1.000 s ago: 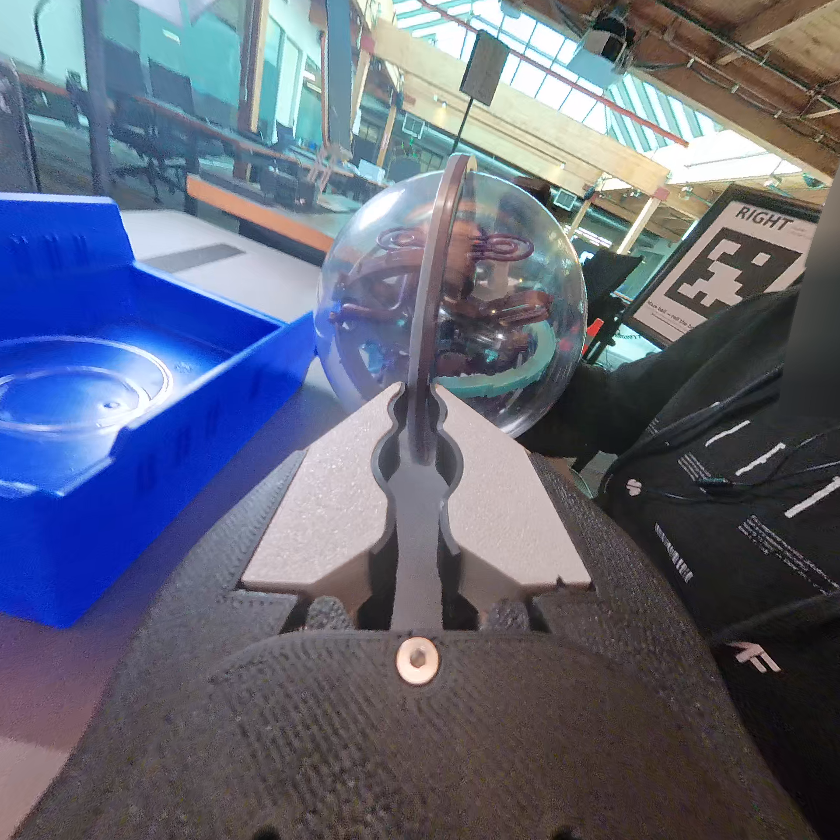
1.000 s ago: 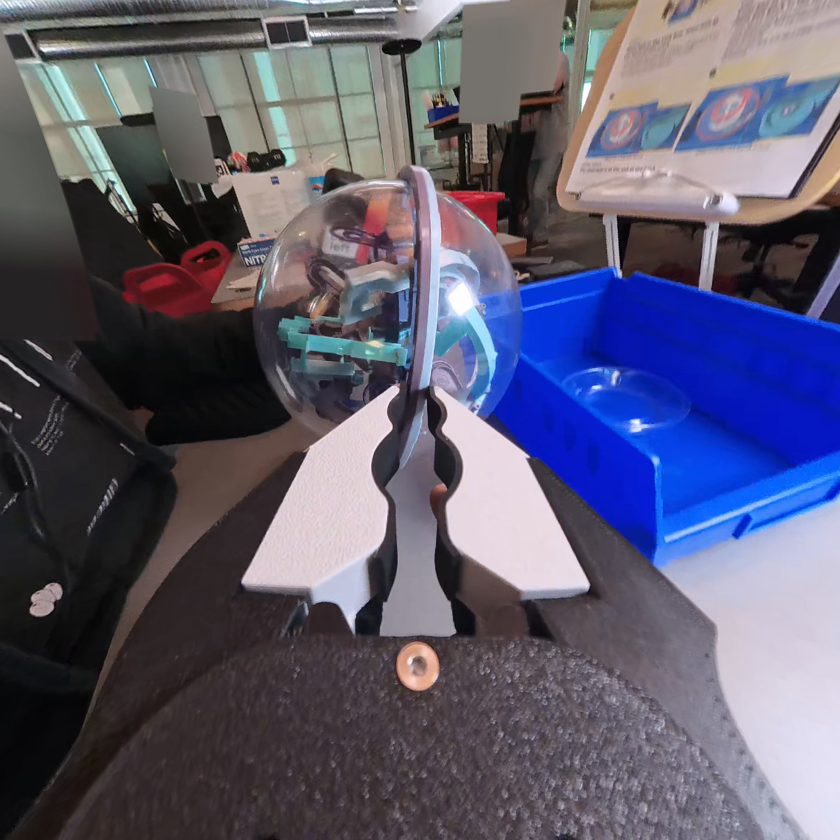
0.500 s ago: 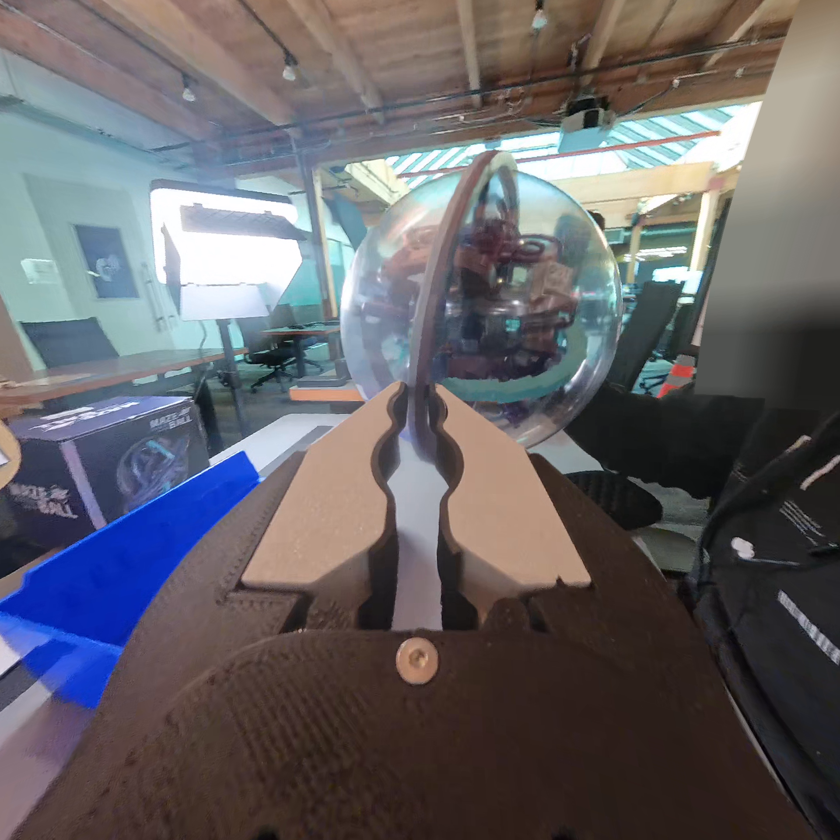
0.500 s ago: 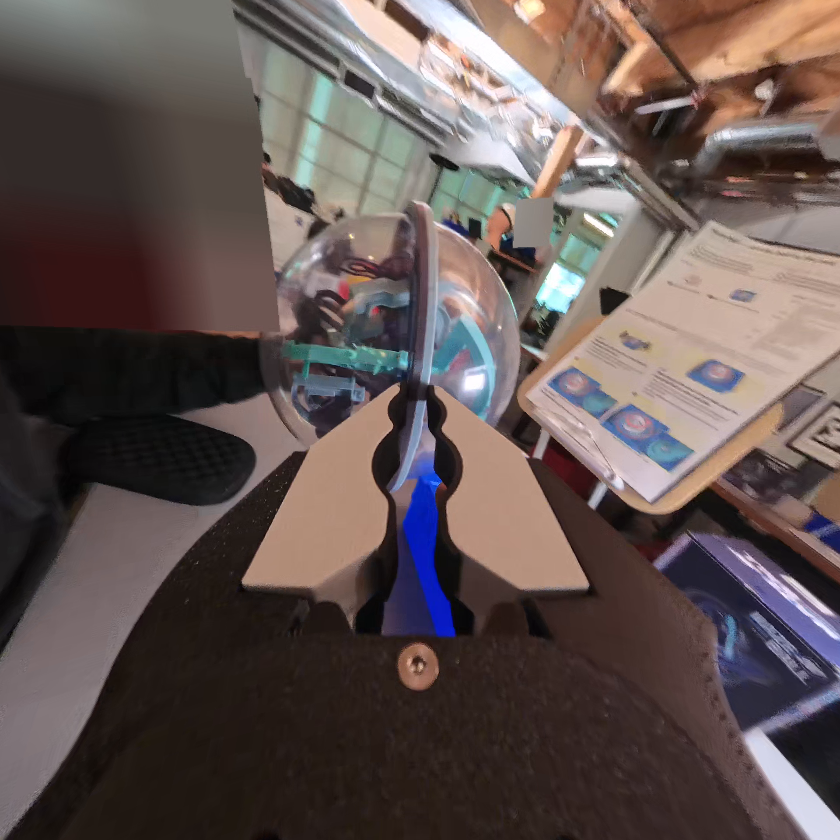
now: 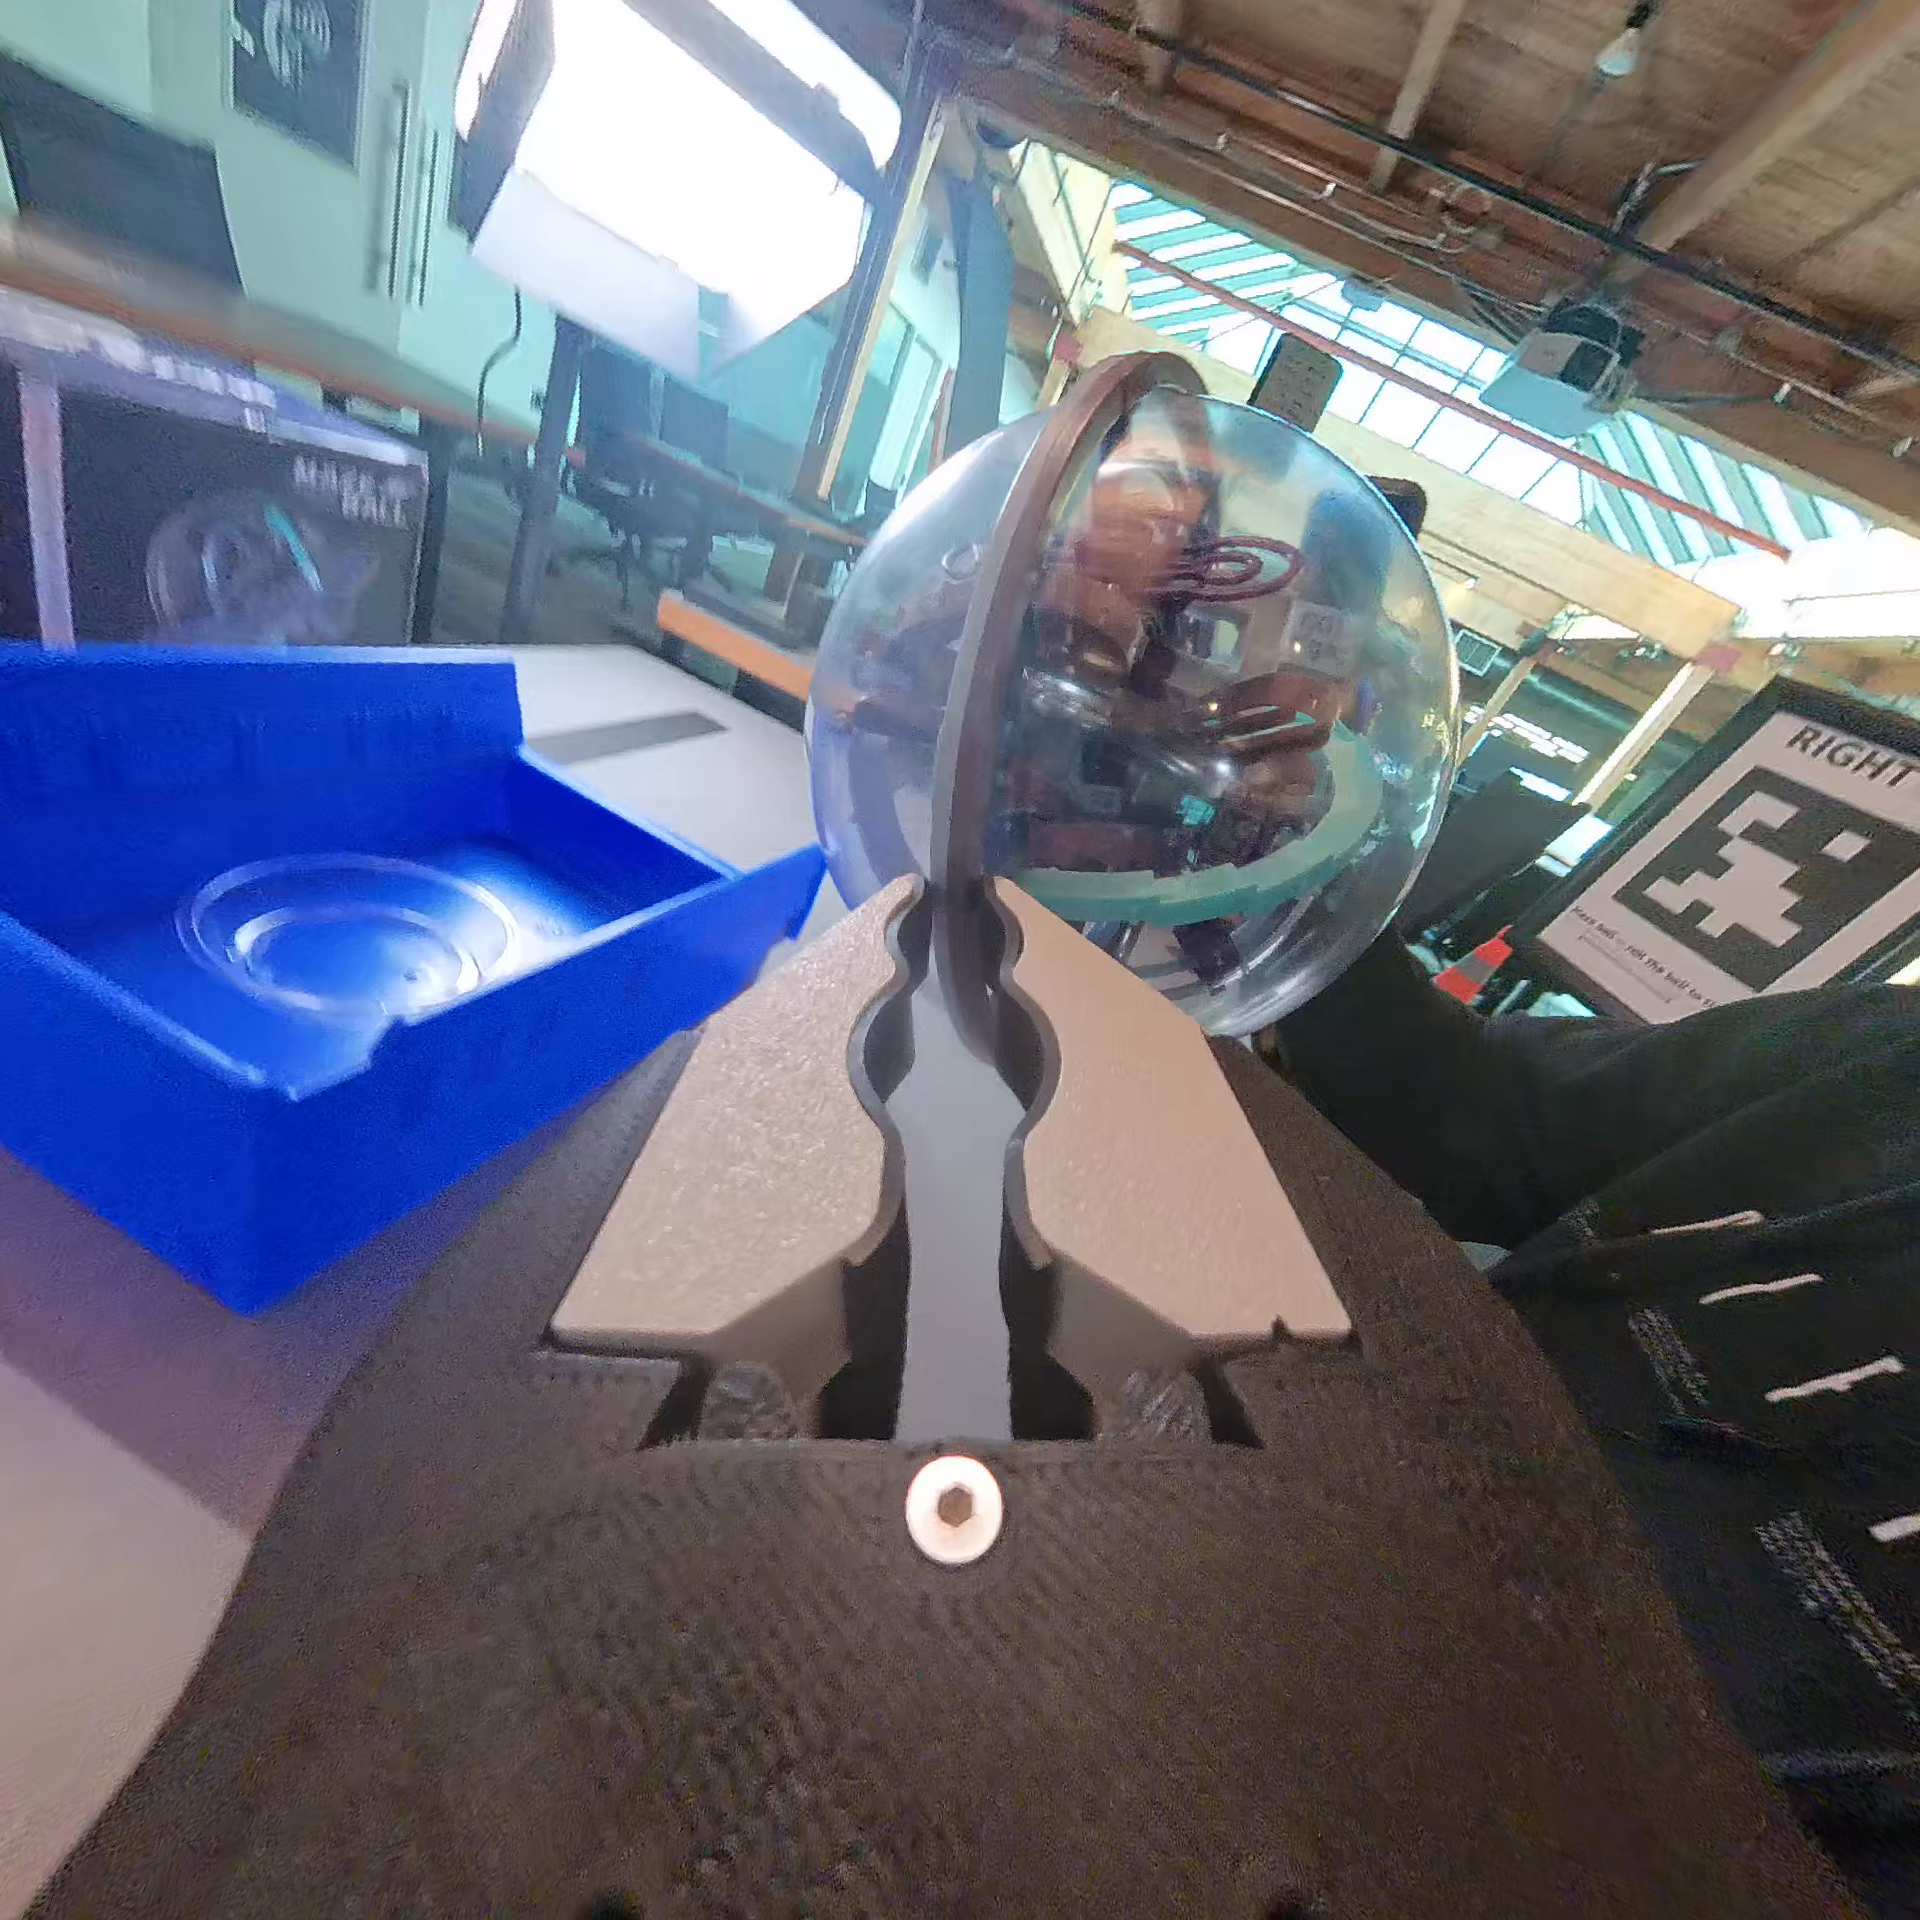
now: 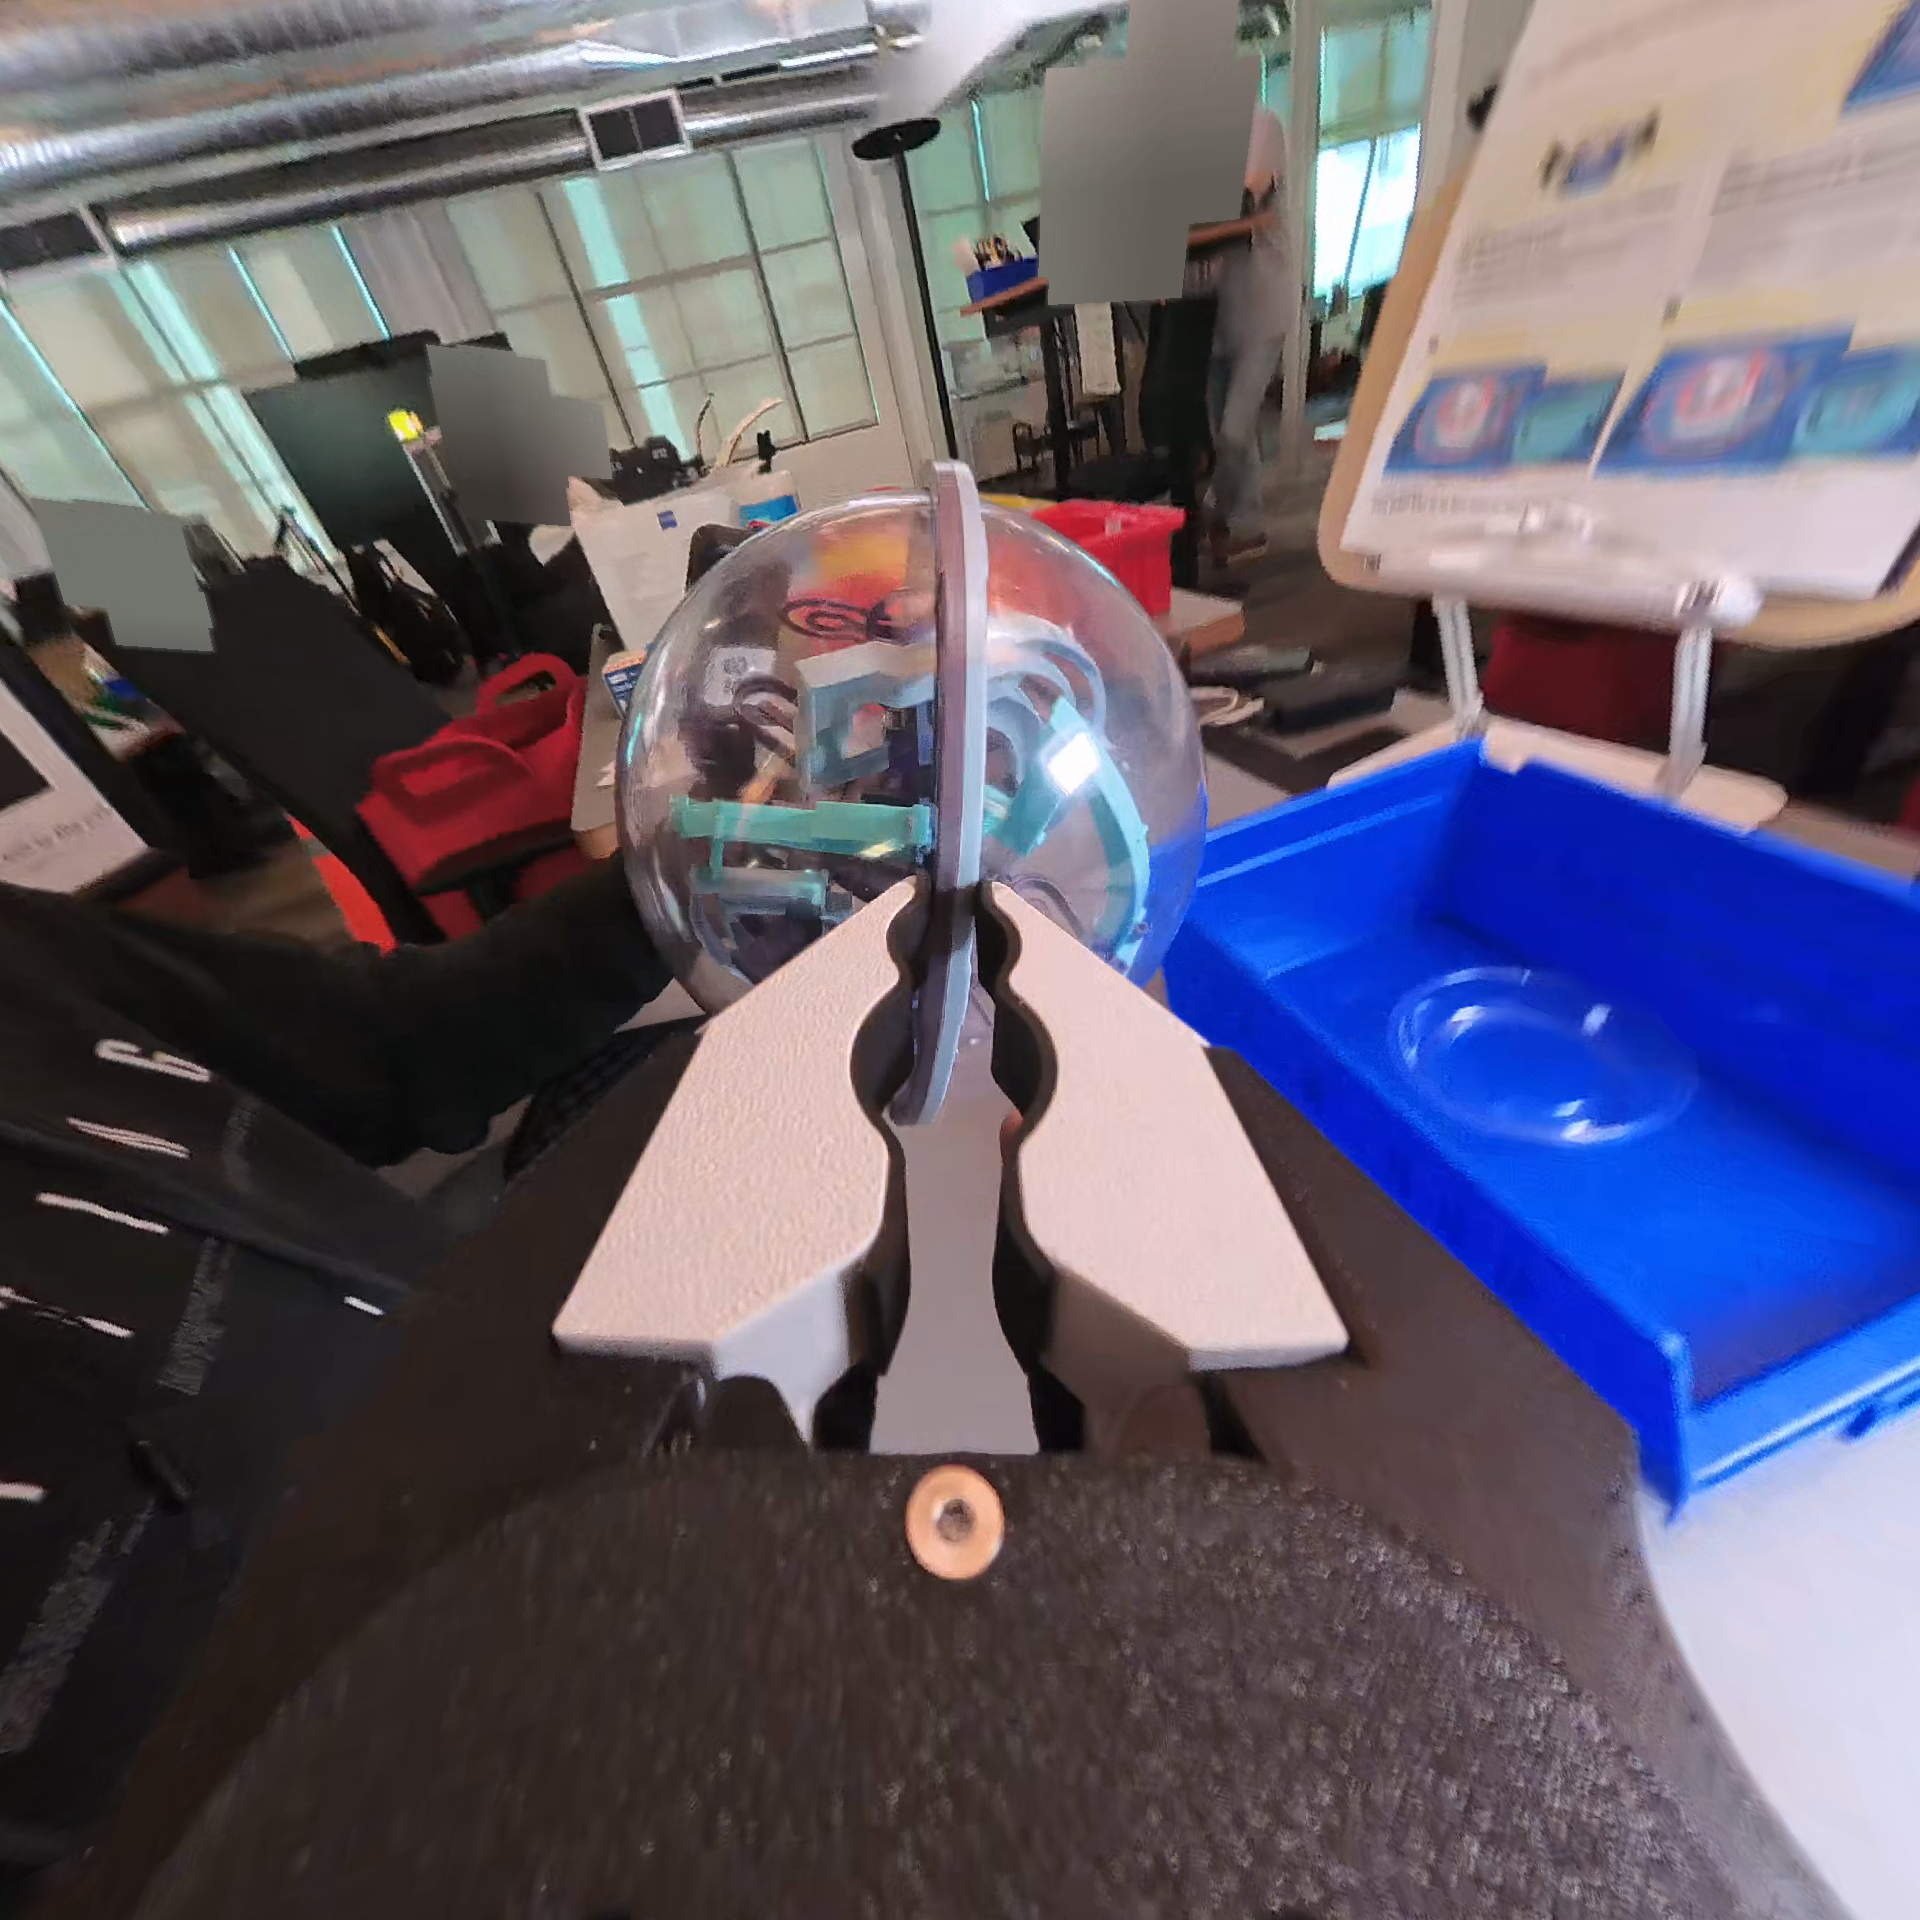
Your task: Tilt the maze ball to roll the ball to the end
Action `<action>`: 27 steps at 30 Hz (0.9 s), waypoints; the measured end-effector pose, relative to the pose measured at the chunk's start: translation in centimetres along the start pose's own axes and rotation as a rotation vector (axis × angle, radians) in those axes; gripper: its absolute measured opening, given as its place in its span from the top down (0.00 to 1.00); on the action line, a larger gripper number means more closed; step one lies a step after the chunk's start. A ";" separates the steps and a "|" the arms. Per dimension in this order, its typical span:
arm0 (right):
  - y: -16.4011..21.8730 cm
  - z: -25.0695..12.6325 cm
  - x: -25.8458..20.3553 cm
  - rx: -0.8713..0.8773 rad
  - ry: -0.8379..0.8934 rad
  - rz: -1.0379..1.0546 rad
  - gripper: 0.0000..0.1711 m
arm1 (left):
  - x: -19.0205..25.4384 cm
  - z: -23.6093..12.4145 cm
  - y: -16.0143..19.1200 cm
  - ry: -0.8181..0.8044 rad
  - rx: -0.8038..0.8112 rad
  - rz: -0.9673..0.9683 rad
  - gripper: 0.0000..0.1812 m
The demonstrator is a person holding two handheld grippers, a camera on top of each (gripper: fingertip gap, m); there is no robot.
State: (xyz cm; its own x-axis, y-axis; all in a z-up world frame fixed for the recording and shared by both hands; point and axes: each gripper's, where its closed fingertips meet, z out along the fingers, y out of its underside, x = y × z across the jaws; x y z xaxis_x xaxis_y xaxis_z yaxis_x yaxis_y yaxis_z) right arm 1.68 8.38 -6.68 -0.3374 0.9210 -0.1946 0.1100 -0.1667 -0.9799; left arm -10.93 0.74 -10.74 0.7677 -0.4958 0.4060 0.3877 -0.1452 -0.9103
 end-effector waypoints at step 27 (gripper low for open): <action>9.5 1.3 -2.5 -0.183 -0.064 -0.724 0.97 | 1.7 2.8 10.6 0.136 -0.437 -0.005 0.35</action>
State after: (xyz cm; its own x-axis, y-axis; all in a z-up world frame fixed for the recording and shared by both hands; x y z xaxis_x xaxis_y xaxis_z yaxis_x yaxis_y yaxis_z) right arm 2.38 4.02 -15.58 -0.4381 0.7550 0.4878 -0.0080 0.5394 -0.8420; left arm -4.13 0.74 -19.44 0.6812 -0.5976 0.4230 0.1172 -0.4813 -0.8687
